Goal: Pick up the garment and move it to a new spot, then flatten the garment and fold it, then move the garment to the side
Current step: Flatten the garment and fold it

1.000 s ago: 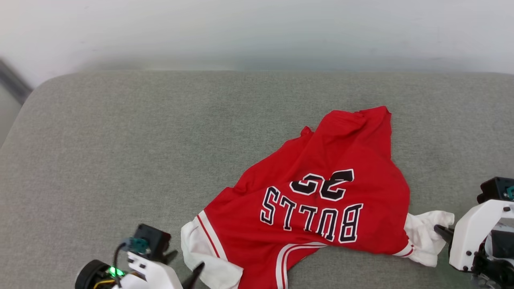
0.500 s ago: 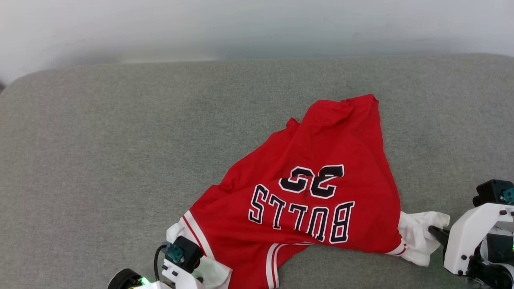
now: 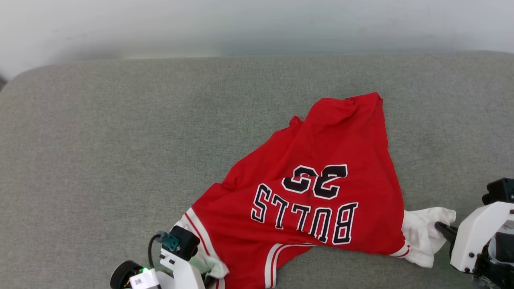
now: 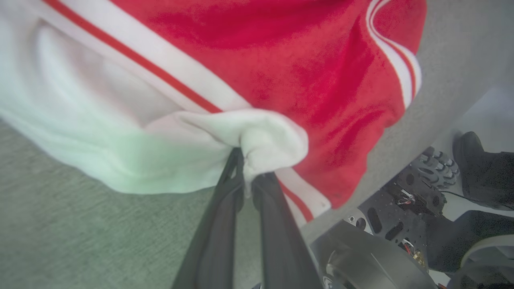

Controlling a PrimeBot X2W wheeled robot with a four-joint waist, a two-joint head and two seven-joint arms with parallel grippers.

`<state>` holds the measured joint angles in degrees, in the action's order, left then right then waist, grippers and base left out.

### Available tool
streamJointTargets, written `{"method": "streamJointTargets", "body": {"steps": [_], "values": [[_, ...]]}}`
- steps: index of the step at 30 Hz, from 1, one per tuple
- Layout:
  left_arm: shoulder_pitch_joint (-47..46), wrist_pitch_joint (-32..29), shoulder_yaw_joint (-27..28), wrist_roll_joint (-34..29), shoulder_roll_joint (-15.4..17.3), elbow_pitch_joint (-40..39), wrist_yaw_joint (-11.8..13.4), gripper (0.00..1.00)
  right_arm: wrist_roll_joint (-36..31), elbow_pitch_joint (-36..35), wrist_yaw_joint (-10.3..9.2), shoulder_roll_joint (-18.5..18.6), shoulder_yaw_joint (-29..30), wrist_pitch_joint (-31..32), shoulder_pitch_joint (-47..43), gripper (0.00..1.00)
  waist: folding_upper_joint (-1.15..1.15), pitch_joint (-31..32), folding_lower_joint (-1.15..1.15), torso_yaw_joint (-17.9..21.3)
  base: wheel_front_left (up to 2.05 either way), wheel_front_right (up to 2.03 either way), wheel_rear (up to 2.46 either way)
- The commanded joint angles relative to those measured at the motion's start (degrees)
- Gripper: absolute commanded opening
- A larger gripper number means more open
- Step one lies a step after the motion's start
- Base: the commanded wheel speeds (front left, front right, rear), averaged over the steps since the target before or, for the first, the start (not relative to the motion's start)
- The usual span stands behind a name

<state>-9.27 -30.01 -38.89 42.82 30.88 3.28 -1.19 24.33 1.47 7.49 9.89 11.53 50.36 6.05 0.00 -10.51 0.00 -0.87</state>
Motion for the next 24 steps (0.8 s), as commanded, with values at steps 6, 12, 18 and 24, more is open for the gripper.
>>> {"method": "streamJointTargets", "body": {"steps": [6,12,18,24], "values": [[0.57,6.64,3.8,-2.56,0.95,-5.81,3.52,0.0,0.7,-1.11,0.0,-0.41,1.79,-1.02,-2.02,0.0,0.0,3.1,0.0,-1.63,0.0,0.0,0.0],[-0.8,10.26,7.77,-3.94,2.37,-11.68,6.44,0.0,0.97,-5.2,0.0,0.16,2.54,-3.06,-1.94,0.0,0.0,5.38,0.0,-1.53,0.0,0.0,0.0],[-7.08,12.72,12.28,-3.03,1.15,-12.84,7.44,0.0,-0.17,-8.6,0.0,1.31,1.53,-6.33,4.0,0.0,0.0,6.7,0.0,0.2,0.0,0.0,0.0],[-20.32,14.18,15.49,-3.07,-1.66,-7.98,6.68,0.0,-2.33,-5.45,0.0,2.61,0.41,-8.99,15.81,0.0,0.0,6.47,0.0,1.23,0.0,0.0,0.0]]}}
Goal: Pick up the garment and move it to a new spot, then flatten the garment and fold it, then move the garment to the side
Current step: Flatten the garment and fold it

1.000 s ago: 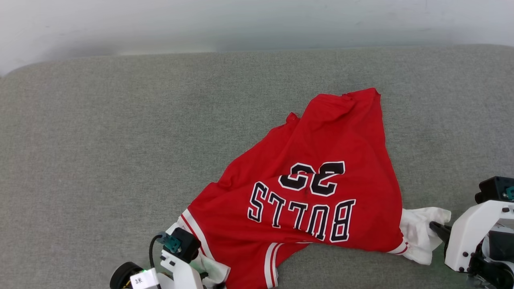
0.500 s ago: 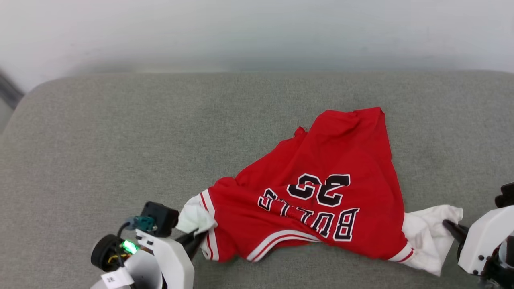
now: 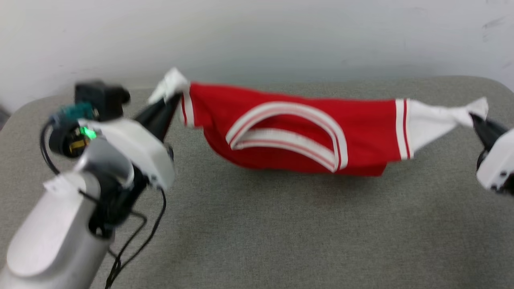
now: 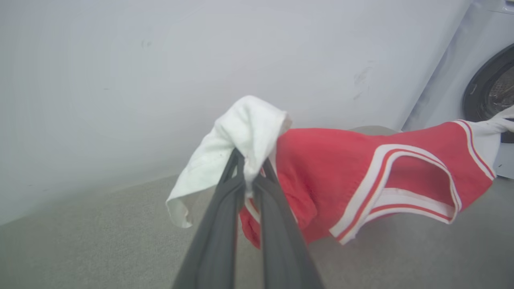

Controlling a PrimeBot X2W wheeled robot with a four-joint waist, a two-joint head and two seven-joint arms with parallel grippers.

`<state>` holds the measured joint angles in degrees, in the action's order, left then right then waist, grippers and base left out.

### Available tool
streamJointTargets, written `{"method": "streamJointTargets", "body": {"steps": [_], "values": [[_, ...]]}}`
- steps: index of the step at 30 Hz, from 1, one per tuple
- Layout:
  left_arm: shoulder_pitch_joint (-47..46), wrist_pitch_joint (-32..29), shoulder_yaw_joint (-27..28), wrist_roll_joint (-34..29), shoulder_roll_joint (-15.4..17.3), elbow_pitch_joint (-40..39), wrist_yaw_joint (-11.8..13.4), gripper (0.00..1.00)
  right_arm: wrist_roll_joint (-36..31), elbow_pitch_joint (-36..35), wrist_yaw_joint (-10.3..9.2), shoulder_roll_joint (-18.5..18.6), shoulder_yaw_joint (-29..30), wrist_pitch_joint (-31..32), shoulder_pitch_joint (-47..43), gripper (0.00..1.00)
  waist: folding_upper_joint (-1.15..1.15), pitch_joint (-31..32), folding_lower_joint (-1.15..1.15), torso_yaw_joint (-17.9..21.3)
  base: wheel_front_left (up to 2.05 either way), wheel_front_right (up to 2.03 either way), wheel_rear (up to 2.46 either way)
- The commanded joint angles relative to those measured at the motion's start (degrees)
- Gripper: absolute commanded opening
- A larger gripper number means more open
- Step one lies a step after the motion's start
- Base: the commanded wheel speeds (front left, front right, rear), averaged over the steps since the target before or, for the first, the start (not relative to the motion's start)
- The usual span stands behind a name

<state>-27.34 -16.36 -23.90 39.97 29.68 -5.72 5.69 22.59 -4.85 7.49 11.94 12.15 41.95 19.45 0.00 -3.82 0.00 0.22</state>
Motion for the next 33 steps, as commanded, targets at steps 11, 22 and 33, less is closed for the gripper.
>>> {"method": "streamJointTargets", "body": {"steps": [11,22,33], "values": [[-35.99,8.12,2.73,-4.98,-8.0,26.35,-1.68,0.0,-5.69,18.19,-0.01,3.56,-2.83,-9.71,36.42,0.0,0.0,-9.98,0.0,0.15,0.0,0.0,0.0],[-55.38,16.28,5.08,-8.11,-7.56,40.8,-2.4,0.0,-9.97,32.45,-0.03,1.54,-4.33,-22.03,58.29,0.0,0.0,-19.11,0.0,1.85,0.0,0.0,0.0],[-59.54,21.22,6.27,-6.56,-8.03,48.06,-5.09,0.0,-7.56,43.81,-0.02,0.83,-9.5,-29.73,66.66,0.0,0.0,-28.1,0.0,1.91,0.0,0.0,0.0]]}}
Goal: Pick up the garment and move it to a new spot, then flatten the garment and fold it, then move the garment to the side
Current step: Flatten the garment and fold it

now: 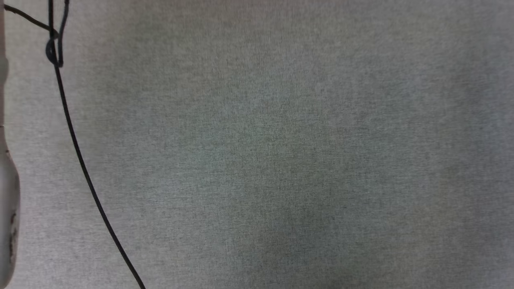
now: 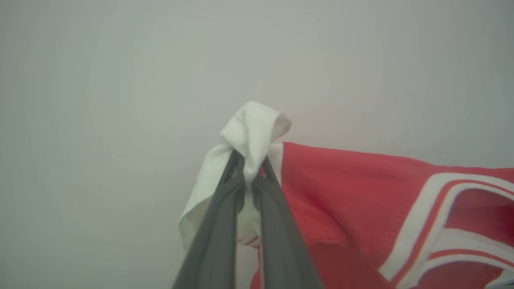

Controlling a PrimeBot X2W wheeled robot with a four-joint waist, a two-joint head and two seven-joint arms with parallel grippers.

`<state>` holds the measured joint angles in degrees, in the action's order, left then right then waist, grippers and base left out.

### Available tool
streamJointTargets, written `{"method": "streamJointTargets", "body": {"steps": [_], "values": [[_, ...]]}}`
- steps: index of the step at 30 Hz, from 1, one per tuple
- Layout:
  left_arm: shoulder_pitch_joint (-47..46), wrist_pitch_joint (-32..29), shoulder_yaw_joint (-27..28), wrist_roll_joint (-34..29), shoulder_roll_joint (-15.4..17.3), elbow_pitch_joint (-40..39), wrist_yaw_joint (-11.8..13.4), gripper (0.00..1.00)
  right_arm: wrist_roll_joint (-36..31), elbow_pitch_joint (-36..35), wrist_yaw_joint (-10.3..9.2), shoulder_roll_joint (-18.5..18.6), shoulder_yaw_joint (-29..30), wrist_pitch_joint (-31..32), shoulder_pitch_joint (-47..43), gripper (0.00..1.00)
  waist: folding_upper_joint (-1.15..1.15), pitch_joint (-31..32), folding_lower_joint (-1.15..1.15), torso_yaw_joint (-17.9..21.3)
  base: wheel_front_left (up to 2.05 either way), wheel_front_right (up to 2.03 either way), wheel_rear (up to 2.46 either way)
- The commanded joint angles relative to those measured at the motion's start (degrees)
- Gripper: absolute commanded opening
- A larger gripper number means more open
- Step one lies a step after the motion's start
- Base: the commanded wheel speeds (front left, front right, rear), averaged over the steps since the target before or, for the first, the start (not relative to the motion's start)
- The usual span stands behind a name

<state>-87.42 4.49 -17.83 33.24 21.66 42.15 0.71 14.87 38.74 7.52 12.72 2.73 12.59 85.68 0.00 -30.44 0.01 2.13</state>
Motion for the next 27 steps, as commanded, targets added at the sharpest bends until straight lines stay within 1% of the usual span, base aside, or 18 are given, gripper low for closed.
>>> {"method": "streamJointTargets", "body": {"steps": [1,6,10,13,17,20,23,27], "values": [[1.11,0.84,0.31,0.45,-0.24,0.88,-0.3,0.0,0.71,1.17,-0.06,-0.03,-0.58,-0.86,0.34,0.0,0.0,-2.03,-0.01,-0.04,0.0,0.0,0.0],[4.36,2.93,0.05,1.89,-1.31,4.62,-2.46,0.0,3.53,5.88,-0.06,-0.5,-2.61,-3.67,-2.39,0.0,0.0,-3.19,-0.01,-0.35,0.0,0.0,0.0],[8.05,5.06,0.34,3.34,-2.33,7.53,-4.1,0.0,6.21,9.18,-0.05,-0.63,-4.24,-5.45,-6.05,0.0,0.0,-2.4,-0.01,-0.72,0.0,0.0,0.0],[12.04,6.62,0.38,4.42,-3.18,9.54,-5.24,0.0,8.5,10.94,-0.05,-0.49,-5.42,-6.87,-10.91,0.0,0.0,-0.8,-0.01,-1.23,0.0,0.0,0.0],[18.81,8.49,0.37,5.85,-4.13,11.24,-6.47,0.0,11.94,12.26,-0.06,-0.16,-6.83,-8.62,-19.16,0.0,0.0,3.51,-0.01,-1.72,0.0,0.0,0.0],[25.31,9.43,-0.04,6.66,-4.62,11.31,-7.14,0.0,14.51,11.65,-0.05,-0.19,-8.21,-9.39,-26.64,0.0,0.0,7.54,-0.01,-1.75,0.0,0.0,0.0],[32.85,9.99,-0.44,7.24,-4.82,10.48,-7.63,0.0,16.89,10.21,-0.06,-0.22,-9.65,-9.79,-34.47,0.0,0.0,11.83,-0.01,-1.51,0.0,0.0,0.0],[42.92,10.39,-0.75,7.86,-4.27,8.01,-7.77,0.0,19.19,6.49,-0.05,0.06,-11.05,-9.32,-43.59,0.0,0.0,16.57,-0.01,-0.98,0.0,0.0,0.0]]}}
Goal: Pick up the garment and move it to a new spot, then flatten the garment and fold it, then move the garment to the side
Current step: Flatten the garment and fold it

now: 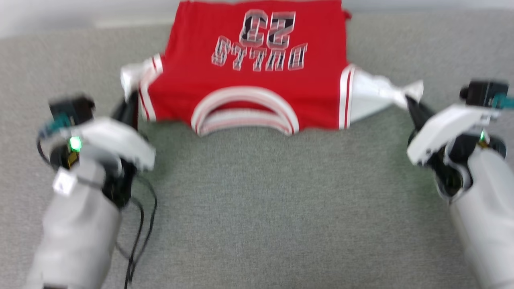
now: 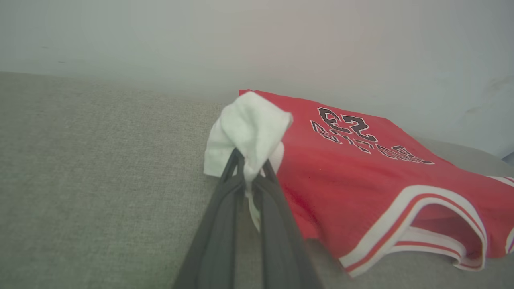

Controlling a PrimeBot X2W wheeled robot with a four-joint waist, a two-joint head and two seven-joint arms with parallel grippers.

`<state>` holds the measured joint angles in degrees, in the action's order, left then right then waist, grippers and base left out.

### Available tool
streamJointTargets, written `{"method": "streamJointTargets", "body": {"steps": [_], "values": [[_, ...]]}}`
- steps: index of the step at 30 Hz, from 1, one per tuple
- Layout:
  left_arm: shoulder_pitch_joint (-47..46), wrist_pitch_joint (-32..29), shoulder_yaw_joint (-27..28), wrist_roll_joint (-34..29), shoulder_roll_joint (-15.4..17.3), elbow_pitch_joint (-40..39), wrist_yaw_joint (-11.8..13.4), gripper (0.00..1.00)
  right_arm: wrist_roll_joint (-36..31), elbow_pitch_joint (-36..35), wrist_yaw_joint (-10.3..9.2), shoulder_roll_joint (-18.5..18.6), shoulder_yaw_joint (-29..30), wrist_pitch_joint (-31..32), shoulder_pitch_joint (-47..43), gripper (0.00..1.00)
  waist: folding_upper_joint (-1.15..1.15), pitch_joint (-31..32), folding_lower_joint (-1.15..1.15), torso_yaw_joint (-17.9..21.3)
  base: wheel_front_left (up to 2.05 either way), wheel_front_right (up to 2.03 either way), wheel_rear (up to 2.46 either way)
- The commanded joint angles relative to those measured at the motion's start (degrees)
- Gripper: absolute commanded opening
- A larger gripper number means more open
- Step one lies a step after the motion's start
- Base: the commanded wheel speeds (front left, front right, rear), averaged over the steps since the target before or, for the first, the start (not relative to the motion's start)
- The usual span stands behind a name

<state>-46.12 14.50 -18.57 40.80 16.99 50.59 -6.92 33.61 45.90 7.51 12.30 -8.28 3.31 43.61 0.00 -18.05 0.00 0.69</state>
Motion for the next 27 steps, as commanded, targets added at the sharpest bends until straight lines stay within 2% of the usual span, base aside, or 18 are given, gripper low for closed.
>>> {"method": "streamJointTargets", "body": {"steps": [1,5,12,18,22,27], "values": [[3.95,0.41,-0.04,0.2,0.6,-1.51,-0.06,0.0,0.79,-1.93,-0.04,0.87,-0.15,0.29,-3.62,0.0,0.0,5.02,0.0,0.47,0.0,0.0,0.0],[13.22,0.59,-0.07,-0.29,1.49,-6.78,1.41,0.0,1.08,-7.24,-0.05,1.68,-0.13,2.3,-11.86,0.0,0.0,8.94,0.0,0.3,0.0,0.0,0.0],[29.51,-0.86,-0.92,-0.74,3.24,-20.26,6.51,0.0,-1.56,-18.28,-0.04,1.55,4.19,6.63,-27.31,0.0,0.0,13.91,0.0,-0.78,0.0,0.0,0.0],[42.93,-5.46,-1.32,-0.24,5.41,-35.69,13.08,0.0,-5.36,-30.81,-0.04,-1.49,11.68,12.2,-41.67,0.0,0.0,16.41,0.0,-1.85,0.0,0.0,0.0],[51.37,-8.78,-0.95,0.45,7.21,-44.32,17.3,0.0,-8.45,-39.24,-0.04,-5.17,16.64,17.36,-50.73,0.0,0.0,17.67,0.0,-2.5,0.0,0.0,0.0],[58.67,-11.81,-1.14,1.56,8.46,-50.89,20.45,0.0,-11.2,-46.33,-0.04,-8.28,20.76,22.68,-58.79,0.0,0.0,18.0,0.0,-3.26,0.0,0.0,0.0]]}}
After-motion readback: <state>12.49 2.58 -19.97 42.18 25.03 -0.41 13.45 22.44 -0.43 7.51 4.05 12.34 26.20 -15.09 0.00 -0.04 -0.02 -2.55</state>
